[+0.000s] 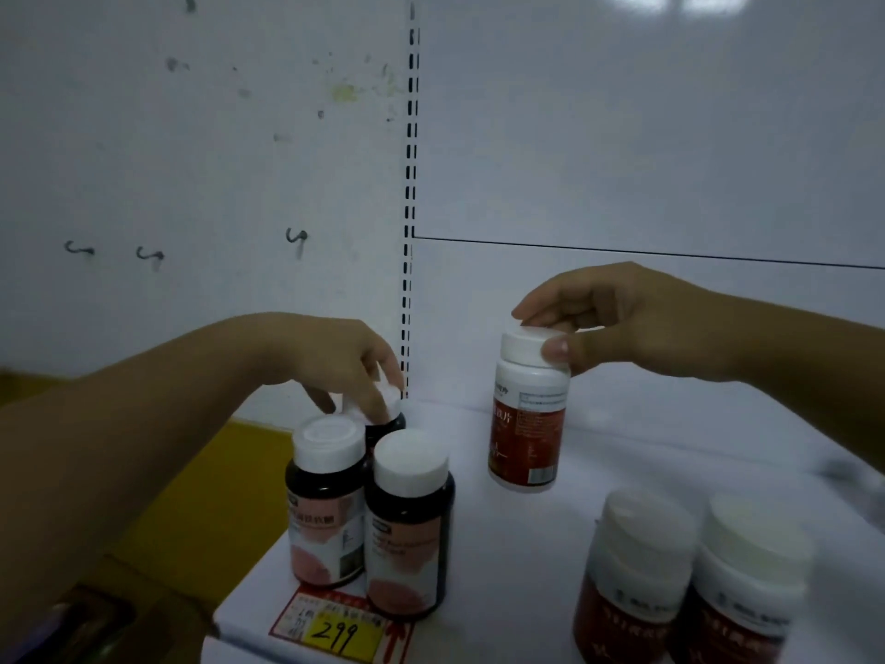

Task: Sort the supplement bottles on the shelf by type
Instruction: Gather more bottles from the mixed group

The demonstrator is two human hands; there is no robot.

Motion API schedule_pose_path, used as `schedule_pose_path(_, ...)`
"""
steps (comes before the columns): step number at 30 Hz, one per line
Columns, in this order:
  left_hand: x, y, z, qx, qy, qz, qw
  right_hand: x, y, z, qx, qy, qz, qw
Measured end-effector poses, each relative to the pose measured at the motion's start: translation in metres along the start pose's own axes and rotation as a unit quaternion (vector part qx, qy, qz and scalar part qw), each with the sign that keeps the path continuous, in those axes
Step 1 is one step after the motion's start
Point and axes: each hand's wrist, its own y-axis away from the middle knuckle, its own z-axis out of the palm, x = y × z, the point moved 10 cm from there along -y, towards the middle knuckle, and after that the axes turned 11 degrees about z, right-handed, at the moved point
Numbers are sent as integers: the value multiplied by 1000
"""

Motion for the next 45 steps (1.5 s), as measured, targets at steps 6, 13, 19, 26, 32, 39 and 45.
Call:
schedule_pose_path(6,86,1,-10,97,122,126,980,23,17,-7,-41,22,44,998)
schedule_pose_path(13,159,-37,45,36,171,139,975,46,32,-21,9,52,60,997)
schedule_pose_path(19,158,-46,45,104,180,120,971,78,40,-34,56,9,136,989)
schedule_pose_path(26,159,-52,73,40,189,97,976,98,45,-23,50,-1,179,983)
schedule_pose_path(32,156,-54,90,-19,176,69,982,108,51,-12,21,-7,187,982)
schedule_pose_path(39,158,-52,102,-75,112,46,990,110,56,-8,13,54,195,979)
schedule_pose_path(45,209,-52,46,68,146,138,977,113,99,-102,132,115,197,965)
